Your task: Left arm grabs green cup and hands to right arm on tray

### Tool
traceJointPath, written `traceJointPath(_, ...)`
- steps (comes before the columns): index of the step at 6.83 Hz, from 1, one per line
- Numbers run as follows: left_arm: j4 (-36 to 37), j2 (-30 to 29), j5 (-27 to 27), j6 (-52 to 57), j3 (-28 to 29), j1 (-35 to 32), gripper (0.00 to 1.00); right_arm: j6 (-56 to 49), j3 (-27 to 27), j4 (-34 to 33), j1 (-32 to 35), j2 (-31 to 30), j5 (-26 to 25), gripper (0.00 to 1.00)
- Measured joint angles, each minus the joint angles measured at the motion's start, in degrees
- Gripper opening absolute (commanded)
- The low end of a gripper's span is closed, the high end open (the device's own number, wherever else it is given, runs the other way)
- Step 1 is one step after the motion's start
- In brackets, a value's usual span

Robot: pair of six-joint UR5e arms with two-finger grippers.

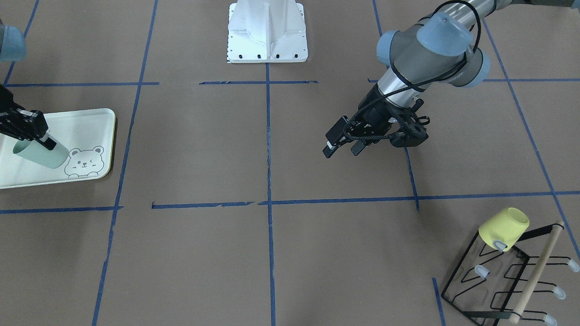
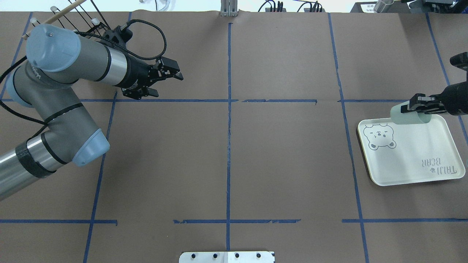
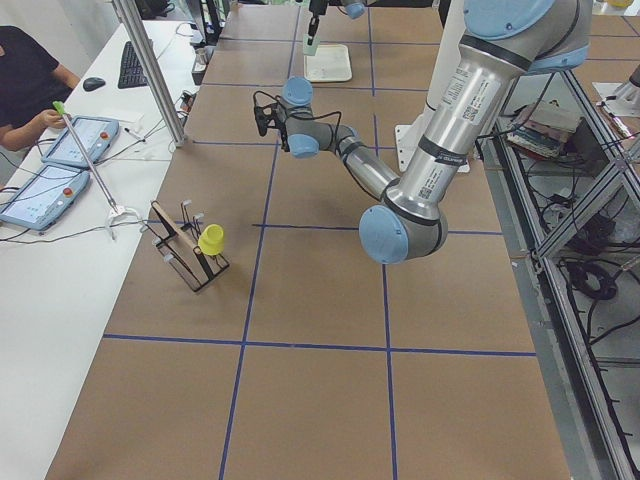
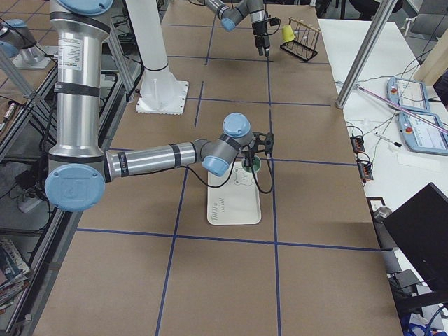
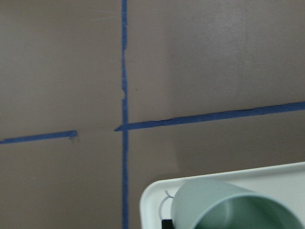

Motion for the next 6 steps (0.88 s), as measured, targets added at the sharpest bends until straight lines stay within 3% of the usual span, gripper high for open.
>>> traceJointPath(1,8.81,0.08,0.02,5.13,-3.50,-0.40,1.00,-8.54,1.28,-10.61,-0.37,0.03,-0.81,0.00)
traceJointPath(3,16.92,0.20,0.28,9.59,-7.08,-0.81,1.00,-16.53,2.89,-24.94,-3.80,1.10,-4.27,0.00)
traceJointPath(6,18.12,0.37,0.53,10.23,-7.84,-0.87,1.00,-18.18,3.20,-28.98,-6.46,1.23,-6.89,0.00)
